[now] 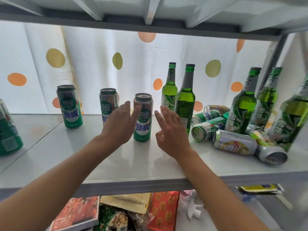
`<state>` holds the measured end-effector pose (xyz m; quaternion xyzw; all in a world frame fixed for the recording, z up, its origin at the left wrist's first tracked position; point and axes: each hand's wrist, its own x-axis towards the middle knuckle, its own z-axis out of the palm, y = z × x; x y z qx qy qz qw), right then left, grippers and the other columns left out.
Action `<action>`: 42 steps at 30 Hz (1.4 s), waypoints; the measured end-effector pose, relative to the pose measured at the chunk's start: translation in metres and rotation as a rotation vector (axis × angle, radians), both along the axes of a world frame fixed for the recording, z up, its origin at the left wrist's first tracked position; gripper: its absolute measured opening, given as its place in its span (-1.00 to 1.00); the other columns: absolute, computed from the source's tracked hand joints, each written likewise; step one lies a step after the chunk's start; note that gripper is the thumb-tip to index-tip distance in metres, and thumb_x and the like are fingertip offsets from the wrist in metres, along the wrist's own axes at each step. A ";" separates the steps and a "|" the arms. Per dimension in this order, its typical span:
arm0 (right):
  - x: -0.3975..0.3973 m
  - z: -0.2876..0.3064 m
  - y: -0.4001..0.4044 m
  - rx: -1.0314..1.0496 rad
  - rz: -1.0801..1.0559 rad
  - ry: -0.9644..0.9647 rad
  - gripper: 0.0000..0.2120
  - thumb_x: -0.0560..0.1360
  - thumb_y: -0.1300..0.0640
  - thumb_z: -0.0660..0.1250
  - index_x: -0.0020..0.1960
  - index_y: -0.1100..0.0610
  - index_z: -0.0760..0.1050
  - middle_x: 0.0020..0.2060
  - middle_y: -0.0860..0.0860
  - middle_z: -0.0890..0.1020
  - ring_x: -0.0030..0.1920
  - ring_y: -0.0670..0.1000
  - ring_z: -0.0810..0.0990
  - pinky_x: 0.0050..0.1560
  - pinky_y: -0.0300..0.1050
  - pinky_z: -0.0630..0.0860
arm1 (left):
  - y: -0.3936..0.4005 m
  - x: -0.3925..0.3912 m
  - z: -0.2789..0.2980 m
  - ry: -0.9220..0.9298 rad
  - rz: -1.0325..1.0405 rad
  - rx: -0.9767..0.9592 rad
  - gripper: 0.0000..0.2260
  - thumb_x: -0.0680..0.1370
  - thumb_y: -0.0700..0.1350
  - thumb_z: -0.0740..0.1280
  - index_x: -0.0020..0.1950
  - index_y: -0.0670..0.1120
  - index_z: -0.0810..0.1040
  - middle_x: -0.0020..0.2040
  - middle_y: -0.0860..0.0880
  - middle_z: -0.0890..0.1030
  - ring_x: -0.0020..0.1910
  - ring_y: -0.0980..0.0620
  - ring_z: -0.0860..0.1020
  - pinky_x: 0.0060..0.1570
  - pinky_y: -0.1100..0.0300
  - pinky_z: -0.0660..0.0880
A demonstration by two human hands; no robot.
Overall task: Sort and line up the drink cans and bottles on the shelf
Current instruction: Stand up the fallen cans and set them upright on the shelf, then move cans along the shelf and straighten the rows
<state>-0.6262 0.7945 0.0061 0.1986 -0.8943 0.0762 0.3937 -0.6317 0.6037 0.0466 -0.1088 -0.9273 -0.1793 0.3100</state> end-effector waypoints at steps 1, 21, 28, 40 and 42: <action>0.001 0.000 0.000 0.002 -0.006 0.014 -0.37 0.36 0.27 0.33 0.44 0.27 0.41 0.43 0.26 0.41 0.46 0.25 0.36 0.48 0.18 0.28 | -0.004 0.004 -0.009 0.002 -0.034 0.017 -0.41 0.62 0.18 -0.14 0.46 -0.19 0.25 0.39 -0.21 0.41 0.36 -0.17 0.40 0.24 -0.03 0.40; 0.077 0.005 0.054 -0.035 -0.347 0.092 -0.49 0.38 0.27 0.25 0.33 0.30 0.46 0.28 0.24 0.51 0.37 0.27 0.42 0.43 0.19 0.31 | 0.058 0.045 -0.027 0.302 -0.601 -0.107 -0.45 0.66 0.04 0.04 0.60 -0.13 0.02 0.59 -0.03 0.00 0.58 0.08 -0.09 0.51 0.23 -0.18; 0.123 0.005 0.114 -0.121 -0.542 0.031 -0.47 0.36 0.33 0.31 0.34 0.29 0.43 0.27 0.21 0.52 0.37 0.24 0.42 0.43 0.15 0.33 | 0.126 0.046 -0.024 0.263 -0.836 -0.068 -0.47 0.65 0.01 0.04 0.59 -0.15 0.08 0.59 -0.06 0.12 0.57 0.09 -0.04 0.52 0.22 -0.09; 0.133 -0.002 0.199 -0.279 -0.567 -0.068 -0.44 0.43 0.27 0.31 0.42 0.18 0.36 0.35 0.14 0.47 0.42 0.15 0.34 0.44 -0.11 0.14 | 0.219 0.009 -0.031 0.064 -0.759 -0.096 -0.41 0.53 0.00 0.35 0.51 -0.12 0.26 0.48 -0.07 0.33 0.45 -0.06 0.29 0.36 0.03 0.32; 0.129 -0.004 0.208 -0.289 -0.542 -0.061 -0.47 0.44 0.28 0.31 0.40 0.19 0.38 0.32 0.14 0.49 0.39 0.14 0.36 0.42 -0.12 0.16 | 0.228 0.002 -0.029 0.041 -0.755 -0.186 -0.34 0.49 0.06 0.39 0.52 -0.10 0.25 0.49 -0.07 0.32 0.45 -0.07 0.28 0.36 0.01 0.31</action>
